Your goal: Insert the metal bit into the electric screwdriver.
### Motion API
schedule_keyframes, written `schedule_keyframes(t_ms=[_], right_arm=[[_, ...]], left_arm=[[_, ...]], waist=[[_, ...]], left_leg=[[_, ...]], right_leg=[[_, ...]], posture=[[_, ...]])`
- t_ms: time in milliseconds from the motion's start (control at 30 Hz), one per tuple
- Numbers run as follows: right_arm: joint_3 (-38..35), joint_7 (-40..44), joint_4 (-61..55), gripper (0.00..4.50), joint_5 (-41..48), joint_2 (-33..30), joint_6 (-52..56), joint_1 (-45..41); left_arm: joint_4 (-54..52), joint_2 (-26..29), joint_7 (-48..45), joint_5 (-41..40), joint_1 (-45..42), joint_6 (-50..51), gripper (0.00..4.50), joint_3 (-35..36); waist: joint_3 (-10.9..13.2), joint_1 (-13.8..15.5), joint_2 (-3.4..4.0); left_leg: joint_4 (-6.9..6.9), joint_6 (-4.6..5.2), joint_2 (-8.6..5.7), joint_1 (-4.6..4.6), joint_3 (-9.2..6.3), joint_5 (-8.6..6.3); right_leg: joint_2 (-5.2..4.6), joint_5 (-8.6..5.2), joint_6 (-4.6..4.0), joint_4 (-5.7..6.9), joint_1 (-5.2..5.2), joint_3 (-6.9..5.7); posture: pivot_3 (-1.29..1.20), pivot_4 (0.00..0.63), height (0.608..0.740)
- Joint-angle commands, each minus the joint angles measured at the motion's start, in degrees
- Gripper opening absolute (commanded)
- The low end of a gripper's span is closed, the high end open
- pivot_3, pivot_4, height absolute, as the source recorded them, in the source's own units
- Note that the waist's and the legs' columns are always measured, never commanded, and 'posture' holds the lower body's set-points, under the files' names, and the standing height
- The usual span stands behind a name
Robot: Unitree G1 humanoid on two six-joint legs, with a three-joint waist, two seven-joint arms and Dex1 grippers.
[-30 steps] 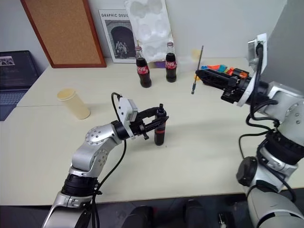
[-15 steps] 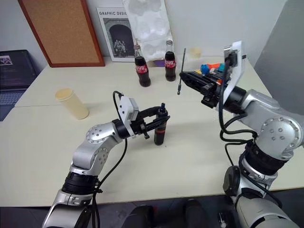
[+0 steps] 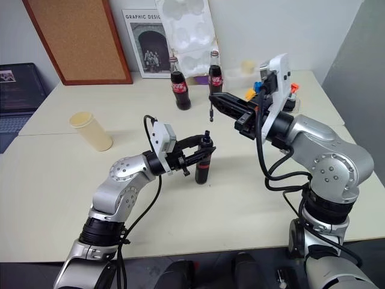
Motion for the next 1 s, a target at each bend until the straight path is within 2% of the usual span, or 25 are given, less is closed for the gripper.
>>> schedule_keyframes(t_ms=[33, 400, 1000], right_arm=[[1.39, 2.09, 0.45, 0.04, 1.32, -1.21, -4.56, 0.38], [7.15, 5.88, 6.39, 0.04, -0.23, -3.62, -12.79, -0.39], [10.76, 9.5, 11.18, 0.04, -3.0, -6.32, -19.83, 1.33]], left_arm=[[2.1, 0.62, 0.97, 1.96, 1.29, 1.31, 1.67, -0.76], [1.54, 0.81, 1.55, 1.74, 1.56, 1.54, 1.67, -0.98], [0.2, 1.13, 1.75, 1.53, 2.22, 2.28, 1.67, -0.88]], waist=[[0.0, 0.01, 0.0], [0.0, 0.03, 0.0], [0.0, 0.05, 0.0]], left_leg=[[0.0, 0.0, 0.0, 0.0, 0.0, 0.0], [0.0, 0.0, 0.0, -0.01, 0.0, 0.0], [-0.02, 0.0, -0.01, -0.02, 0.0, 0.0]], right_leg=[[0.0, 0.0, 0.0, 0.0, 0.0, 0.0], [0.0, 0.0, 0.0, -0.02, 0.0, 0.0], [0.0, 0.0, 0.0, -0.08, 0.0, 0.01]], posture=[[0.0, 0.15, 0.74], [0.0, 0.15, 0.74], [0.0, 0.15, 0.74]])
